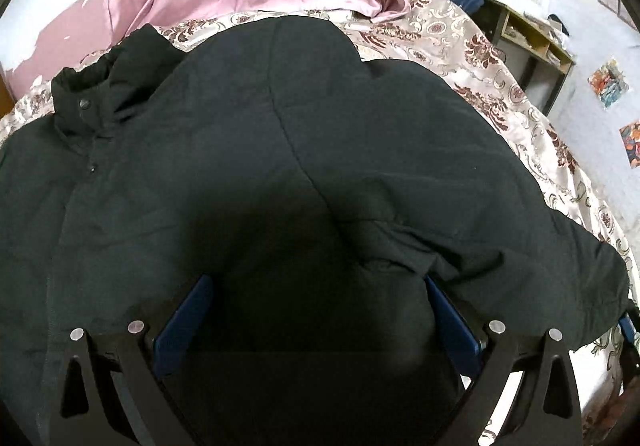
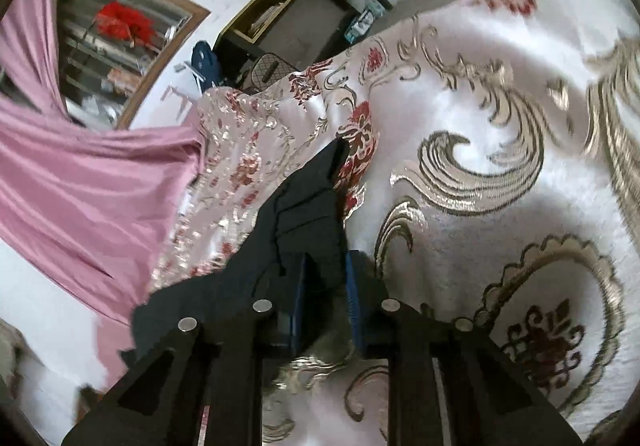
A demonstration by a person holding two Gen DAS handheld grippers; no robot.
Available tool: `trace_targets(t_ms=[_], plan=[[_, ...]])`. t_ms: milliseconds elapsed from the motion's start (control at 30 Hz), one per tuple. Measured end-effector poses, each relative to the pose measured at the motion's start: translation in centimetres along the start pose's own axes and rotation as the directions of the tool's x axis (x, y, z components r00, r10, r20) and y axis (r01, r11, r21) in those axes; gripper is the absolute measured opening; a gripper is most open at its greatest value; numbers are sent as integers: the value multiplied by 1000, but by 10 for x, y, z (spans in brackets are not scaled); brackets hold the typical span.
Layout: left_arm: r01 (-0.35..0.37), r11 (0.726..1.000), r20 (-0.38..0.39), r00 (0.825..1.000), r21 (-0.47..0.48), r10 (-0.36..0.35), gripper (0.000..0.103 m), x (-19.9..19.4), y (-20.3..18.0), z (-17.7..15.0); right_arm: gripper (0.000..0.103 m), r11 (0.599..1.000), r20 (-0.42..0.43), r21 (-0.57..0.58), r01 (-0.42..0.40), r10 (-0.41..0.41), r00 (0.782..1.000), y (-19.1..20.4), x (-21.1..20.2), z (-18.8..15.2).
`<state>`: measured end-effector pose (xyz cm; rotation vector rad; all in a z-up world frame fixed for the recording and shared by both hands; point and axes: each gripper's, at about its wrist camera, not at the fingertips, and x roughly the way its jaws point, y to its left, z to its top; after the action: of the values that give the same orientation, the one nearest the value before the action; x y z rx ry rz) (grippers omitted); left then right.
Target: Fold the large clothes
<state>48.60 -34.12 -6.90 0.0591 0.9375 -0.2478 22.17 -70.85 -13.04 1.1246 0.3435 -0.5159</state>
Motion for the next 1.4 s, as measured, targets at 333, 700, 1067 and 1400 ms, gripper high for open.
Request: trace_targets(t_ms=[333,700,1067,1400], plan=[[35,999,41,999,-29,-34,103,-5,6,-4,64,1000,-34,-8,-24,24,999,15,24,-17],[-29,999,-46,999,-45,27,103,-5,11,-4,13,993,-40,102,57,-53,998,16,46,-27],[152,951,-85,980,-270,-181,103,-53,97,-32,12,938,178,-312,-150,213,961,144,-34,-46],[413,872,-43,898,-263,-439,103,-103,119,-30,12,703,9,-640,-310,410,912,233,-74,-124]])
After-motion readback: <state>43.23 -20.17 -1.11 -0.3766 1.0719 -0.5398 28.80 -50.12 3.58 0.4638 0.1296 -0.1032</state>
